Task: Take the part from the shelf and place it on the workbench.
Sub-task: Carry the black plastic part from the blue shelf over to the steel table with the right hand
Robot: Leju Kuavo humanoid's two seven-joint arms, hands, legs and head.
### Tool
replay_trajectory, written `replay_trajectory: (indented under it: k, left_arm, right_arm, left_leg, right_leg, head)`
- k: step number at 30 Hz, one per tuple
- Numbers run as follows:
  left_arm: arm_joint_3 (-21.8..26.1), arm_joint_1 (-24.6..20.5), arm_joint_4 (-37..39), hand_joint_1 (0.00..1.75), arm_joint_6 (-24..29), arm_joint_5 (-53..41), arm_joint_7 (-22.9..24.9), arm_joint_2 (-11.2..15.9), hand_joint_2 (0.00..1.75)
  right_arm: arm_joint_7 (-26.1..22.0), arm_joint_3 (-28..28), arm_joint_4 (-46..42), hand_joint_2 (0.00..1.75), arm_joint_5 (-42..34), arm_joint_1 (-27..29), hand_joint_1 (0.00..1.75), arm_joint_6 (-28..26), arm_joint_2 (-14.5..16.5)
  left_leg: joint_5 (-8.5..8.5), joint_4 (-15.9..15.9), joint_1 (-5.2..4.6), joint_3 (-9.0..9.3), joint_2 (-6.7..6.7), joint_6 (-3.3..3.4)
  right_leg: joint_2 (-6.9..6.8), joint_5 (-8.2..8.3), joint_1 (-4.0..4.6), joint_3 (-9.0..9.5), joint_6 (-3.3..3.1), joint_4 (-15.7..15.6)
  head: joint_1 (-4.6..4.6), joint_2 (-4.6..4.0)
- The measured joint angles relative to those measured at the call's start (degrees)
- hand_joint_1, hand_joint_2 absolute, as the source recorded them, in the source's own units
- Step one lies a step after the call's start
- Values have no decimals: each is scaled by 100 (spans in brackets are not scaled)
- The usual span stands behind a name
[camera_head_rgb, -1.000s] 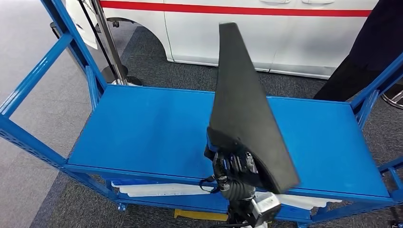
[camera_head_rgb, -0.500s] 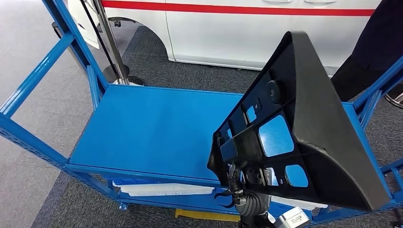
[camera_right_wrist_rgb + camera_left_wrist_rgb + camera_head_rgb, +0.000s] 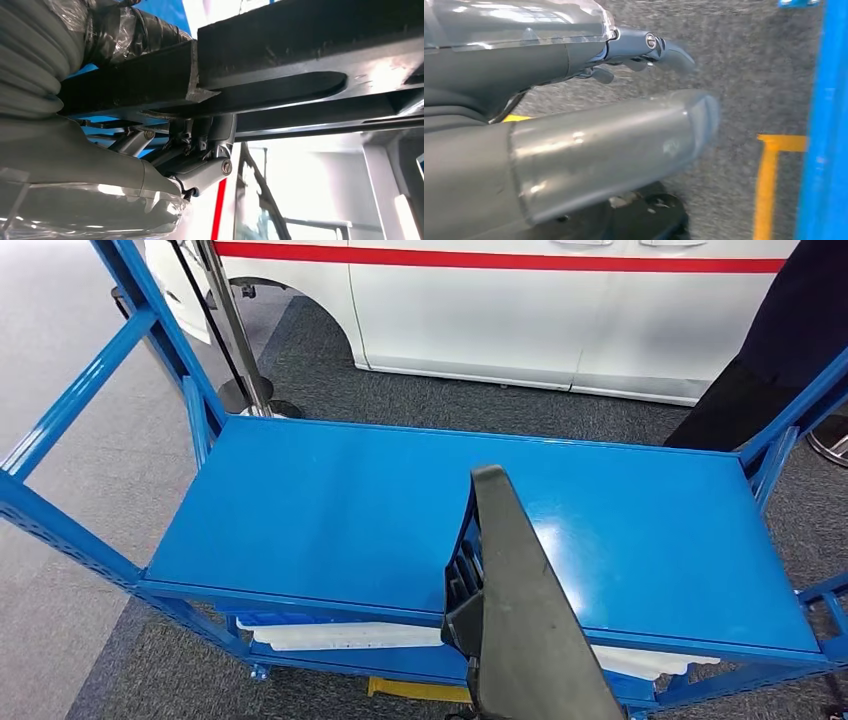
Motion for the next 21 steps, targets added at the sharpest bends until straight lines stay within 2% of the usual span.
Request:
replay_trajectory:
  k: [2,3,4,6,7,8,9,12,13,14,15,17,18,19,21]
  left_arm:
    - [-1,6,0,0,39,-97,135,-24,0]
    - [-2,5,0,0,54,-131,181,-33,0]
    - [-2,2,0,0,60,-151,208,-41,0]
    - [-2,1,0,0,61,-175,223,-41,0]
    - [-2,3,0,0,59,-181,223,-42,0]
    - [-2,5,0,0,57,-186,223,-42,0]
    - [-2,6,0,0,56,-187,222,-44,0]
    - [-2,6,0,0,52,-186,206,-62,0]
    - [-2,9,0,0,54,-189,196,-68,0]
    - [-2,9,0,0,56,-191,188,-73,0]
    - [-2,8,0,0,60,-197,186,-77,0]
    - [-2,13,0,0,65,-221,206,-81,0]
    - [-2,16,0,0,64,-237,220,-81,0]
    - [-2,21,0,0,61,-251,237,-81,0]
    - [-2,21,0,0,55,-261,253,-78,0]
  right_arm:
    - [-1,1,39,175,-25,40,175,157,-43]
    - [-1,2,60,175,-32,59,175,223,-63]
    - [-2,2,81,175,-35,73,175,273,-82]
    - [-2,4,124,175,-43,93,175,334,-108]
    - [-2,4,144,175,-48,97,175,347,-114]
    - [-2,4,161,175,-51,99,175,354,-117]
    - [-2,4,175,175,-52,100,175,358,-119]
    - [-2,3,193,175,-62,100,175,374,-120]
    - [-2,1,195,175,-71,102,175,385,-120]
    - [-2,-1,196,175,-80,103,175,401,-120]
    - [-2,-2,198,175,-86,104,175,419,-119]
    - [-2,3,213,175,-66,97,175,458,-117]
    - [-2,9,223,175,-45,91,175,475,-117]
    - [-2,16,235,175,-22,85,175,485,-116]
    - [-2,28,258,175,1,78,175,493,-116]
  left_leg:
    - [79,-43,24,-9,16,78]
    - [129,-68,39,-28,29,127]
    - [177,-83,52,-60,42,166]
    - [253,-77,48,-170,55,200]
    - [288,-68,47,-230,60,193]
    - [321,-57,48,-288,64,183]
    - [351,-41,50,-342,67,168]
    - [430,15,52,-461,64,95]
    - [457,26,50,-477,61,58]
    - [488,33,49,-487,59,18]
    - [525,23,49,-490,58,-26]
    - [536,34,57,-530,50,-104]
    - [420,118,62,-580,46,-132]
    - [205,306,67,-656,41,-151]
    - [-373,943,75,-833,39,-170]
  right_leg:
    - [10,-41,-9,-17,73,28]
    - [15,-170,-16,-63,109,140]
    - [19,-381,-29,-149,141,369]
    - [20,-869,-61,-395,202,1074]
    - [19,-1014,-76,-477,226,1372]
    - [17,-1045,-91,-470,245,1494]
    - [16,-971,-105,-350,256,1397]
    - [20,-604,-119,405,229,289]
    - [28,-539,-105,555,195,38]
    - [36,-519,-85,612,156,-80]
    - [43,-481,-62,584,114,-64]
    - [35,-402,-75,517,11,-100]
    - [25,-341,-85,466,-49,-116]
    - [15,-274,-94,403,-99,-133]
    - [1,-158,-76,249,-153,-126]
  head:
    - [1,0]
    - [1,0]
    - [1,0]
    - [1,0]
    - [1,0]
    - [1,0]
    - [1,0]
    - [0,0]
    - [0,0]
    - [-1,0]
    - [-1,0]
    - [-1,0]
    - [0,0]
    - [-1,0]
    - [-1,0]
